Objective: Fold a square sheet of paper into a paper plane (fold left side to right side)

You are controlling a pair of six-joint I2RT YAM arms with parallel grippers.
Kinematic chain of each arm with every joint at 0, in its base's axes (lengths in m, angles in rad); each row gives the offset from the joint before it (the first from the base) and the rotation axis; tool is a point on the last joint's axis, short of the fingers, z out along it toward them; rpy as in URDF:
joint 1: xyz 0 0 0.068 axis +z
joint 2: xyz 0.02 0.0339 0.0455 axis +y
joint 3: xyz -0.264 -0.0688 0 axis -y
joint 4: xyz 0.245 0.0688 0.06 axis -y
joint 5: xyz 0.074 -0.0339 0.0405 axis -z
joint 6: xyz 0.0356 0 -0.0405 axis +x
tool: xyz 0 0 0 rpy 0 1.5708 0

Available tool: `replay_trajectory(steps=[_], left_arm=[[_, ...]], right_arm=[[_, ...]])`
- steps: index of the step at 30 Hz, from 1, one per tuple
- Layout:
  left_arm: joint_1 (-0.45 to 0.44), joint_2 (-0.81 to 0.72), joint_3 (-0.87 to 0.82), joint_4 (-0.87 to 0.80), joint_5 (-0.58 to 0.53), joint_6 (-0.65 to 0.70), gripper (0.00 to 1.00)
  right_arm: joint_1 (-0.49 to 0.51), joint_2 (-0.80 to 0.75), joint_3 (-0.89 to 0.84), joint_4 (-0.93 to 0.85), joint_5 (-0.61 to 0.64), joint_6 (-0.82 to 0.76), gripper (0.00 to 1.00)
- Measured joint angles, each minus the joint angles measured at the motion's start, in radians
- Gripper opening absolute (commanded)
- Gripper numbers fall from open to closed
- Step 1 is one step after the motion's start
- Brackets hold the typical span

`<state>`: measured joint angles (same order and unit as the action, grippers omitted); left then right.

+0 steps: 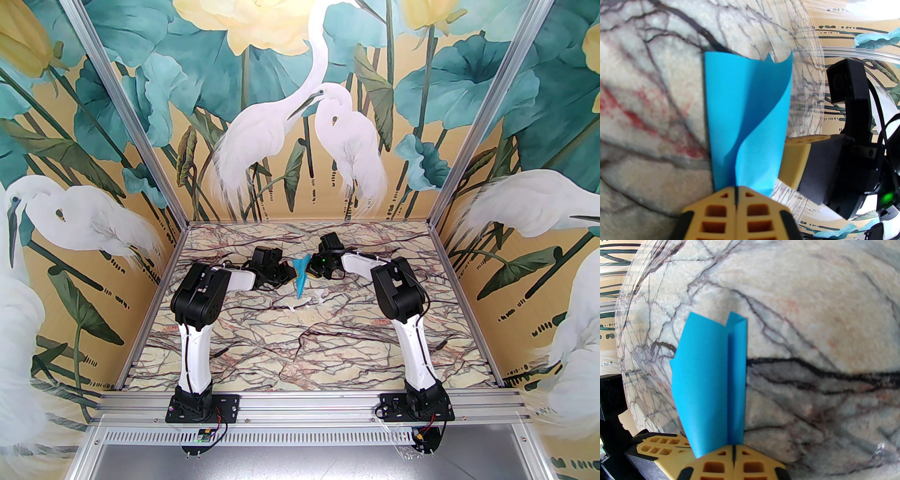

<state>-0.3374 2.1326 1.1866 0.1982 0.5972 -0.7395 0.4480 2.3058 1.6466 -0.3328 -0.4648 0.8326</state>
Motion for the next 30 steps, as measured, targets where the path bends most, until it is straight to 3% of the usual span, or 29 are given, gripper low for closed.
replay_trajectory(steps=[19, 30], left_arm=[[0.004, -0.014, -0.019, 0.003, -0.026, 0.000, 0.00], [0.003, -0.008, -0.008, -0.009, -0.023, 0.000, 0.00]], right_arm=[[0.000, 0.003, 0.006, -0.007, 0.000, -0.003, 0.00], [0.011, -0.085, -0.146, 0.095, 0.009, -0.018, 0.13]])
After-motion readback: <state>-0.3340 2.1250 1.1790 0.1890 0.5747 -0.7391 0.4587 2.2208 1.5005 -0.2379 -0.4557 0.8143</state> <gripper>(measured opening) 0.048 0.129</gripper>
